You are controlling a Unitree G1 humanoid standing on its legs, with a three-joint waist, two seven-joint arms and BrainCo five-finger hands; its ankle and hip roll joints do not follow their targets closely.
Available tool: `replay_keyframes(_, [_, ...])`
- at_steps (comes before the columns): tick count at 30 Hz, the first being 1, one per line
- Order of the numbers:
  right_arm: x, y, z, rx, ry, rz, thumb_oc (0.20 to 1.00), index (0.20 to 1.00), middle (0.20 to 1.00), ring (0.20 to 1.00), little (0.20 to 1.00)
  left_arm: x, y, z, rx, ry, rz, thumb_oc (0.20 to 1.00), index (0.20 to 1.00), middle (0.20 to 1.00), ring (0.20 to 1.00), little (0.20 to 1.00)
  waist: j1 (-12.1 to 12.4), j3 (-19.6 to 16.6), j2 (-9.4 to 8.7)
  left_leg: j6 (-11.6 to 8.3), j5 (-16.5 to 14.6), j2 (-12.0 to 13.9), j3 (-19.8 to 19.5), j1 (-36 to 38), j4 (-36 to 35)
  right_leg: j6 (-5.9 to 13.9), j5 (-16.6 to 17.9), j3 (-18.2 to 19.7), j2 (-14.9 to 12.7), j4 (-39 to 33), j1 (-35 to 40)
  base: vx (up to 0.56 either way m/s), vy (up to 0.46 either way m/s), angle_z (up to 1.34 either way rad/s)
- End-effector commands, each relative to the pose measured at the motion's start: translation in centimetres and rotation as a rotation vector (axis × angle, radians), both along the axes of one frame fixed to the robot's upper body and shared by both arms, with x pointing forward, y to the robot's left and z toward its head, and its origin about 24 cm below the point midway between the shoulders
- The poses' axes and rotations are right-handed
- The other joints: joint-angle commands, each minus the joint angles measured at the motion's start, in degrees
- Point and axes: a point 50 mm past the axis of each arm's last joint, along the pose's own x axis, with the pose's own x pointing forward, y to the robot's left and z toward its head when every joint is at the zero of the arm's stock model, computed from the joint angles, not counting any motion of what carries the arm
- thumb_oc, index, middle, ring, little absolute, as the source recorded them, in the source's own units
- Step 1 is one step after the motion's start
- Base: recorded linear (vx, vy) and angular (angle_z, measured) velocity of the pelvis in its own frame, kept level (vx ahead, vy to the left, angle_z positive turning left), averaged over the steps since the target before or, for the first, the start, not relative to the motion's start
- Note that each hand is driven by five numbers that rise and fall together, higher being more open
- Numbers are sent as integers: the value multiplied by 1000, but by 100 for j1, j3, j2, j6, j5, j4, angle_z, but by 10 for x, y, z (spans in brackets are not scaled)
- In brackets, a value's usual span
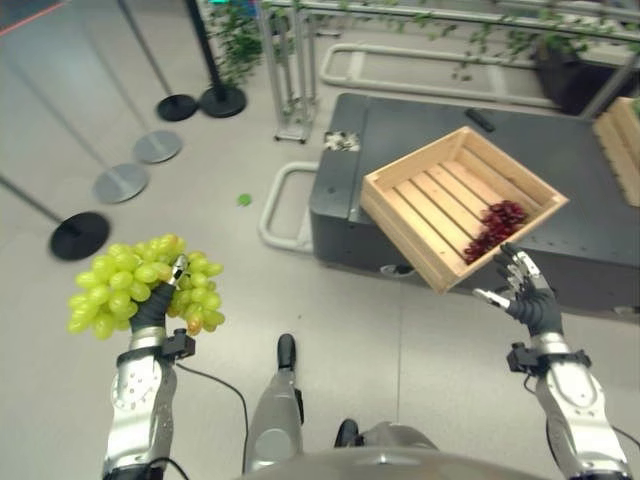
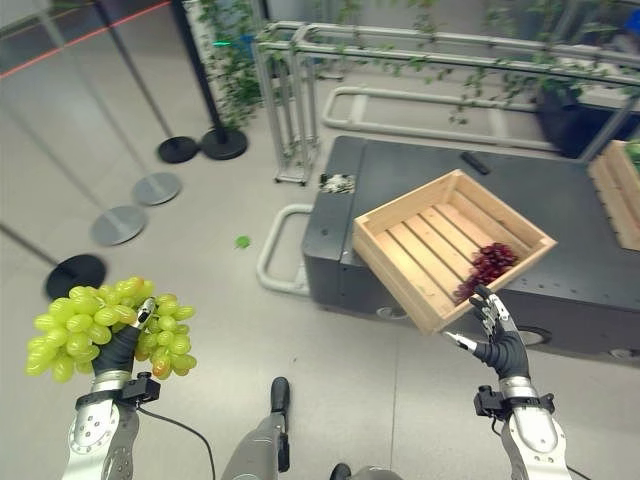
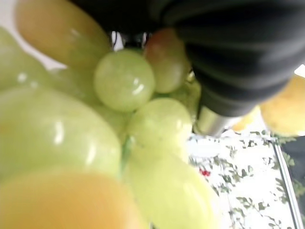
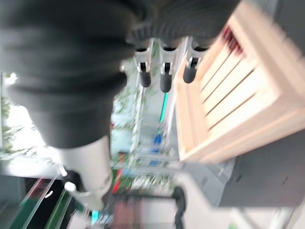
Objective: Pick up the fruits from the basket on one side to the basket on the other side
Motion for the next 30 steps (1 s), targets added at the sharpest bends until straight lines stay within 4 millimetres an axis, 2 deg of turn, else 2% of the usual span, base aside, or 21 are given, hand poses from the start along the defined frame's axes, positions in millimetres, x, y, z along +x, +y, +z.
replay_keyframes(1, [7,-5,29,-68,-153,-6,1000,1000,1000,1000,1000,16,2,58,83,-274,-46,200,200,200,200,200,-302,-50,-61,176,-211,151,-121,311,548,763,159,736,-44,-731,298,-21,-29,128])
replay_keyframes(3, [6,-4,26,-51,-144,-19,1000,1000,1000,1000,1000,17,2,61,79,-291,-46,200,200,200,200,200,-350,-175,-84,108,-523,413,177,719,789,737,68,447,-147,-652,298,-89,15,146])
replay_keyframes(4, [2,-4,23,-36,-140,-26,1000,1000,1000,1000,1000,15,3,64,93,-297,-48,200,200,200,200,200,-414,-240,-74,98,-771,662,492,1180,688,746,86,20,-255,-568,221,-143,65,114])
replay_keyframes(5, [2,-4,23,-36,-139,-25,1000,1000,1000,1000,1000,14,3,64,93,-295,-48,200,200,200,200,200,-432,-235,-74,100,-776,652,477,1205,668,757,78,0,-261,-560,243,-237,137,141])
replay_keyframes(6, [0,-4,22,-22,-142,-26,1000,1000,1000,1000,1000,15,0,69,113,-312,-70,200,200,200,200,200,-508,-303,-92,72,-942,845,900,1572,458,788,181,-490,-405,-547,169,-136,89,141])
replay_keyframes(7, [0,-4,22,-22,-142,-27,1000,1000,1000,1000,1000,15,0,69,114,-312,-71,200,200,200,200,200,-529,-303,-91,75,-941,834,876,1576,440,800,181,-519,-411,-545,179,-300,224,208])
replay_keyframes(8, [0,-4,22,3,-153,-38,1000,1000,1000,1000,1000,19,-6,79,159,-343,-106,200,200,200,200,200,-579,-371,-81,53,-1028,996,1329,1765,136,878,347,-1022,-613,-547,115,-209,226,210])
replay_keyframes(11, [3,-1,24,7,-164,-16,1000,1000,1000,1000,1000,21,-14,88,192,-377,-155,200,200,200,200,200,-533,-426,-42,82,-943,821,1342,1700,-261,1023,572,-1433,-815,-519,54,-116,249,164])
replay_keyframes(14, [9,9,31,9,-193,47,1000,1000,1000,1000,1000,16,-18,98,233,-402,-202,200,200,200,200,200,-298,-443,-60,326,-1149,401,959,1504,-338,1222,777,-1795,-1234,-144,-34,27,378,205])
replay_keyframes(15, [13,22,37,20,-222,109,1000,1000,1000,1000,1000,13,-16,103,287,-414,-191,200,200,200,200,200,-150,-410,-107,468,-1244,167,672,1411,-285,1336,845,-1797,-1477,148,-63,55,380,168])
replay_keyframes(16, [14,22,37,21,-222,110,1000,1000,1000,1000,1000,13,-16,103,288,-414,-190,200,200,200,200,200,-166,-412,-114,474,-1246,157,659,1403,-282,1343,838,-1809,-1492,165,-65,63,368,144])
replay_keyframes(19, [22,47,43,49,-256,220,1000,1000,1000,1000,1000,8,-9,106,292,-424,-155,200,200,200,200,200,229,-441,-90,700,-1371,-224,223,1349,-287,1466,855,-1821,-1798,590,-10,88,371,144])
replay_keyframes(21, [24,59,48,47,-279,274,1000,1000,1000,1000,1000,8,-7,109,304,-435,-138,200,200,200,200,200,295,-426,-80,837,-1451,-468,-86,1431,-354,1616,936,-1521,-2024,1295,-139,143,431,112])
replay_keyframes(22, [25,64,50,29,-290,287,1000,1000,1000,1000,1000,9,-9,111,297,-446,-140,200,200,200,200,200,275,-398,-66,934,-1472,-665,-333,1481,-398,1758,1016,-1006,-2034,1726,-311,38,414,123])
replay_keyframes(23, [28,68,52,22,-299,301,1000,1000,1000,1000,1000,11,-9,111,294,-456,-132,200,200,200,200,200,296,-395,-28,1022,-1323,-755,-434,1468,-515,1642,1019,-731,-1937,1892,-530,-12,382,140])
replay_keyframes(25, [25,69,51,8,-282,329,1000,1000,1000,1000,1000,11,-12,108,290,-444,-137,200,200,200,200,200,219,-450,5,1014,-1104,-973,-1099,1549,-792,1577,703,525,-1008,1939,-1098,11,214,134])
replay_keyframes(26, [24,68,50,-2,-272,334,1000,1000,1000,1000,1000,11,-14,107,276,-445,-146,200,200,200,200,200,220,-436,29,1003,-1048,-1067,-1411,1627,-910,1583,613,762,-831,1891,-1251,118,66,238])
replay_keyframes(27, [22,66,53,-1,-287,341,1000,1000,1000,1000,1000,11,-17,109,270,-459,-163,200,200,200,200,200,258,-426,56,966,-935,-1163,-1967,1616,-1019,1430,444,788,-847,1521,-1210,86,37,224])
replay_keyframes(28, [22,66,54,-1,-287,340,1000,1000,1000,1000,1000,11,-17,109,270,-459,-164,200,200,200,200,200,215,-443,69,964,-897,-1158,-2013,1588,-1029,1425,488,735,-842,1465,-1200,94,-42,277])
replay_keyframes(29, [22,65,57,-18,-298,347,1000,1000,1000,1000,1000,12,-18,110,275,-463,-179,200,200,200,200,200,166,-464,90,946,-866,-1176,-2258,1592,-1065,1406,479,1025,-791,1240,-1313,228,-86,243])
replay_keyframes(30, [21,62,57,-13,-291,349,1000,1000,1000,1000,1000,15,-22,105,255,-445,-207,200,200,200,200,200,-23,-477,89,911,-830,-1355,-2930,1642,-967,1429,523,2370,-263,763,-1532,231,-86,237])
